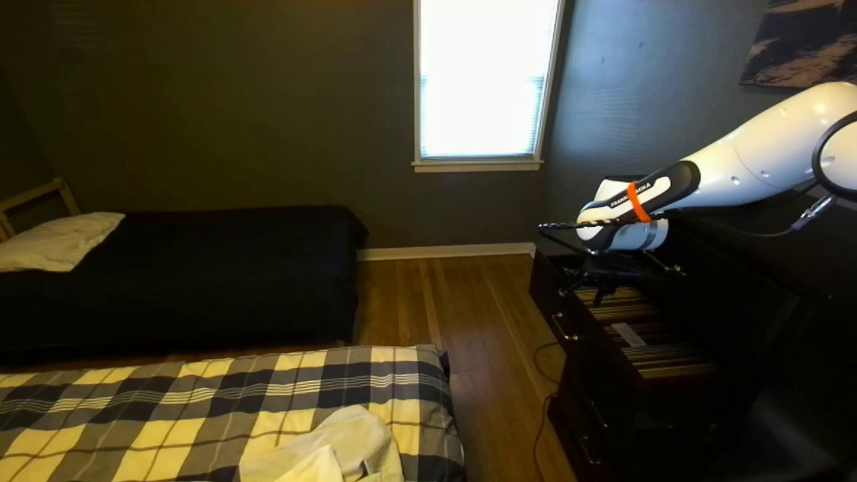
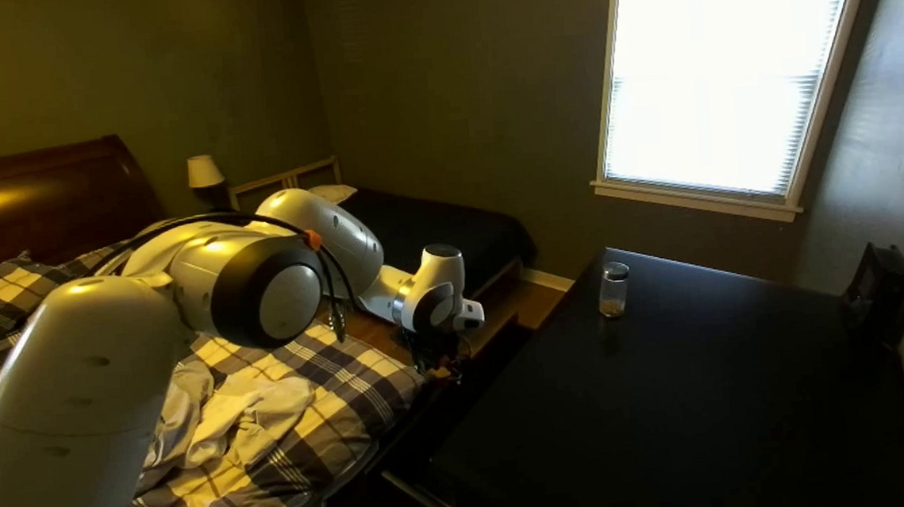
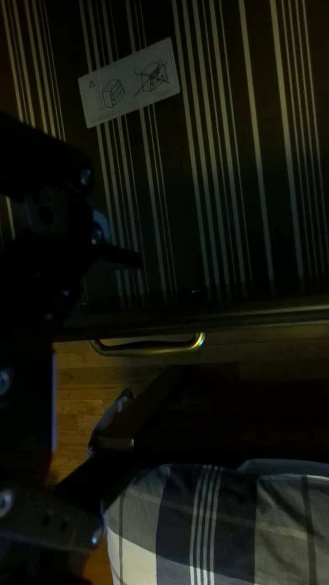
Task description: Open the second drawer from the top.
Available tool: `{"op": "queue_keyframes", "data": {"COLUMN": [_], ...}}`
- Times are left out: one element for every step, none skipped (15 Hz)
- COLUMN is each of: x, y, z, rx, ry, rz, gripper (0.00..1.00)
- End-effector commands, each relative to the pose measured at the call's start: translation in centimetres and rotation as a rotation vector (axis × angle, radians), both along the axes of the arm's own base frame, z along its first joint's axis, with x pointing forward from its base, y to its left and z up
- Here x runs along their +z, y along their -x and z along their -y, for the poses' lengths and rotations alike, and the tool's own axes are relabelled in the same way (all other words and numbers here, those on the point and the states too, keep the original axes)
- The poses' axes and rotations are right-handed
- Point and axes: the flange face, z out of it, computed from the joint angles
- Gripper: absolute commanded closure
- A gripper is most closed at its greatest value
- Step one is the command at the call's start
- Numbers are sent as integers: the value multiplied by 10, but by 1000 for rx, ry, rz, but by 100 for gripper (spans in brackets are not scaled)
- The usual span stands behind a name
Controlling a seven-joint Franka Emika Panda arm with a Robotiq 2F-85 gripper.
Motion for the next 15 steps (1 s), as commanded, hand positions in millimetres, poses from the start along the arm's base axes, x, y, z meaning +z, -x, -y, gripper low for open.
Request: {"op": "queue_keyframes", "data": {"x": [47,68,91,116,139,161,183,200,214,222,212,222,224,222,219], "y": [3,1,-1,-3,-6,-7,-7,-6,-5,-1,-10,-9,-9,-9,-9], "z": [0,1,3,7,10,12,14,15,16,18,16,17,17,17,17], "rx": [-21,-29,-40,-58,-75,-88,-102,-104,-112,-100,-88,-88,-88,-88,-88], "ry": [17,0,-3,-14,-24,-29,-30,-30,-27,-32,-30,-31,-32,-31,-31], "rz": [2,21,47,82,111,140,165,178,199,204,215,226,230,227,222], "gripper": [0,0,0,0,0,0,0,0,0,0,0,0,0,0,0]}}
